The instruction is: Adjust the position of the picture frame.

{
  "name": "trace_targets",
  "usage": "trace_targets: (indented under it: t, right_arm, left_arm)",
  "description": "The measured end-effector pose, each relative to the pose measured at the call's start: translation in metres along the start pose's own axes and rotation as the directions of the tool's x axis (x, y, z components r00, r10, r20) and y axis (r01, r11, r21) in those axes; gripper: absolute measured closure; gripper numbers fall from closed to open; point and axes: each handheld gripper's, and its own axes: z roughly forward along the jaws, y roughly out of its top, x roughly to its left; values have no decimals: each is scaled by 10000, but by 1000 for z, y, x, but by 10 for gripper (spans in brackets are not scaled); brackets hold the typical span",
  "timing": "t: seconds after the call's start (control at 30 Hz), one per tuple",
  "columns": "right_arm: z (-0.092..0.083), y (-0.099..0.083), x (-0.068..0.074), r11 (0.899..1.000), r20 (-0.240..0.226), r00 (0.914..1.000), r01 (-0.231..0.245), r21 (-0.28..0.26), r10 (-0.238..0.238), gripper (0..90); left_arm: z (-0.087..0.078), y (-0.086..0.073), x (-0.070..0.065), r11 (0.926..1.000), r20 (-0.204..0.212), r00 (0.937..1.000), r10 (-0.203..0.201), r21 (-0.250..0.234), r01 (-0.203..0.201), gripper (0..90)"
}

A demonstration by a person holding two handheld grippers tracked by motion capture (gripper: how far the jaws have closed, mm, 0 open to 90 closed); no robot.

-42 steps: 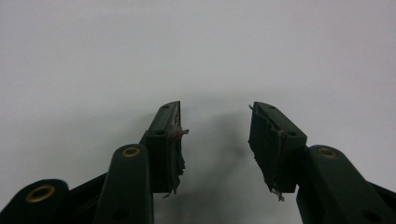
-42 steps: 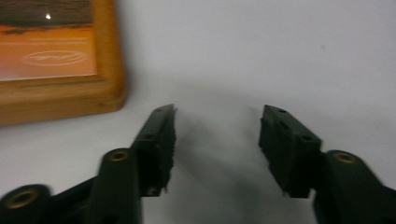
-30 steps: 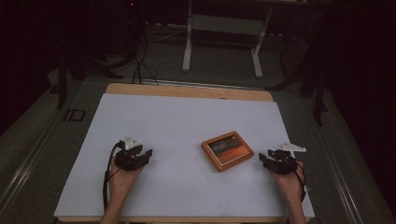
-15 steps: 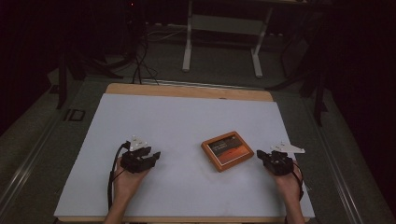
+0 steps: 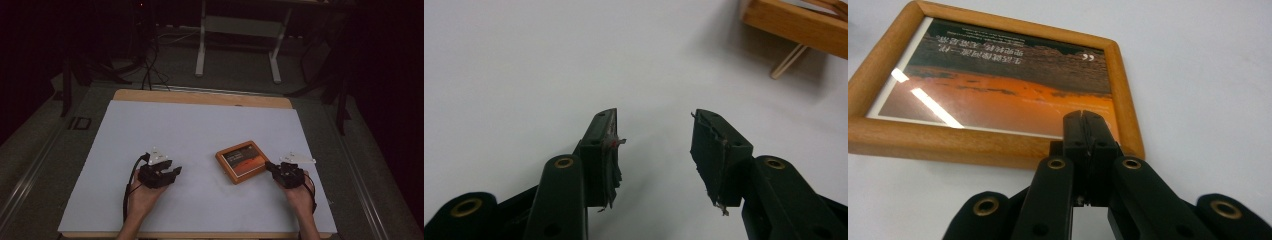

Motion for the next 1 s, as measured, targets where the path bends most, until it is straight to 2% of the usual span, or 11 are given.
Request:
trace_targets:
  t: [0.2,0.43,0.57,0.8,1.0]
  right_arm:
    - [8,3,5,9999,-72,9999,155,52,-154,898]
    - [14,4,8,9995,-178,9995,253,174,-250,899]
    - [14,2,9,9998,-216,9997,150,97,-148,900]
    - [12,0,8,10000,-392,9992,52,-49,-54,900]
    - [14,-1,6,9999,-473,9988,-87,-86,82,900]
  left_arm:
    - [4,4,-10,9998,250,9995,205,-4,-205,536]
    - [6,8,-16,9998,548,9983,192,-91,-188,536]
    - [9,12,-21,9998,775,9969,156,-144,-145,536]
    - [14,20,-35,9989,1129,9925,467,-129,-456,531]
    - [21,26,-42,9987,1390,9890,502,-76,-496,528]
